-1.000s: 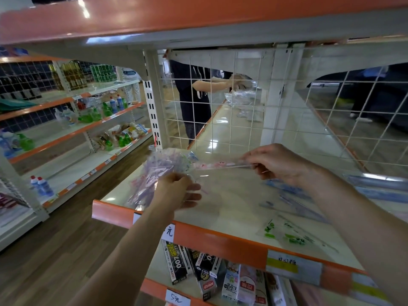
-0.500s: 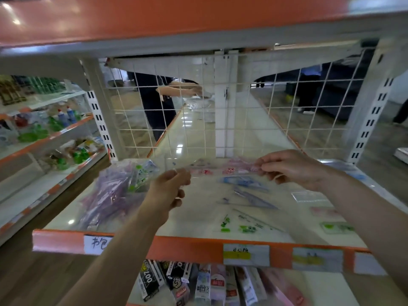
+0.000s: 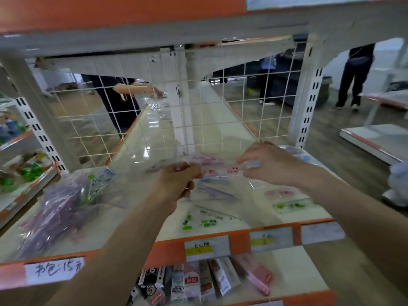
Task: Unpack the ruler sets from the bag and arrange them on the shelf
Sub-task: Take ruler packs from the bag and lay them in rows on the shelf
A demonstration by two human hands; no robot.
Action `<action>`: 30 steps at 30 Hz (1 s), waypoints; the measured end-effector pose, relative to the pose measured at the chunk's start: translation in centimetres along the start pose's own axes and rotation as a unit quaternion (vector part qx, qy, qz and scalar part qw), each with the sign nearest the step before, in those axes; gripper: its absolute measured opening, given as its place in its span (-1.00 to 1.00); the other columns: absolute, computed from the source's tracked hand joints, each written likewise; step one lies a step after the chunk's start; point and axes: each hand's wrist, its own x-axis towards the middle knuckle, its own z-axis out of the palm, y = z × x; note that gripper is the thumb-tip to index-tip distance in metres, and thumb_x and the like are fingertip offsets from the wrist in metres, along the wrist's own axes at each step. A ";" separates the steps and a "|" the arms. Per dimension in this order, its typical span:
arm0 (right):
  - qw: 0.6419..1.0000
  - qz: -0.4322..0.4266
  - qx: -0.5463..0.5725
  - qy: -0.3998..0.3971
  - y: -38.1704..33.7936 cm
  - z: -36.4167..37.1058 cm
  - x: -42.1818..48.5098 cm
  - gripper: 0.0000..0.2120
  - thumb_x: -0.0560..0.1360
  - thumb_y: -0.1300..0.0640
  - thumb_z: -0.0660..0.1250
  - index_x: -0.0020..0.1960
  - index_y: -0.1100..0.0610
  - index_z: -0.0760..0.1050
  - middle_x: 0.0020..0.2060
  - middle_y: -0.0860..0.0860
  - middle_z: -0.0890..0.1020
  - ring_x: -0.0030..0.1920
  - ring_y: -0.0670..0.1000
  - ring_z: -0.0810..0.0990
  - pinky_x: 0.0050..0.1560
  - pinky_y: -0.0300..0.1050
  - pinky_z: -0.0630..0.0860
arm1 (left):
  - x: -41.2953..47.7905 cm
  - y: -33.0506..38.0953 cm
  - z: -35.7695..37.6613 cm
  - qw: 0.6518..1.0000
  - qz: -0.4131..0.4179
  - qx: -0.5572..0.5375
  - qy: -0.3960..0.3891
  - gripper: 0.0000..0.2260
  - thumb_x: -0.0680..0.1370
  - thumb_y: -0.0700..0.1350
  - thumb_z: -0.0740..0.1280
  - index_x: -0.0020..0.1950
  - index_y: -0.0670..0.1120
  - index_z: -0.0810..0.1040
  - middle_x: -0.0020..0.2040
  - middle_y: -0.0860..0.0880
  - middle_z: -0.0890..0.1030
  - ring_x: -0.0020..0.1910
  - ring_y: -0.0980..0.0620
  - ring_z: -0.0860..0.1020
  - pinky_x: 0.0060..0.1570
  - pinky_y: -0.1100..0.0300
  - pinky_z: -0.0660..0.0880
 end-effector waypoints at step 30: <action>0.968 0.073 -0.163 -0.176 7.2 -1.5 -3.2 -0.56 0.51 0.19 0.31 0.38 0.05 0.42 0.17 -0.01 0.49 0.16 -0.02 0.46 0.08 -0.22 0.36 | 0.9 1.0 8.6 0.993 -0.031 0.071 -0.091 -0.87 0.55 -0.26 0.20 -0.16 -0.11 0.47 -0.29 -0.06 0.50 -0.43 0.02 0.44 -0.44 0.22 0.31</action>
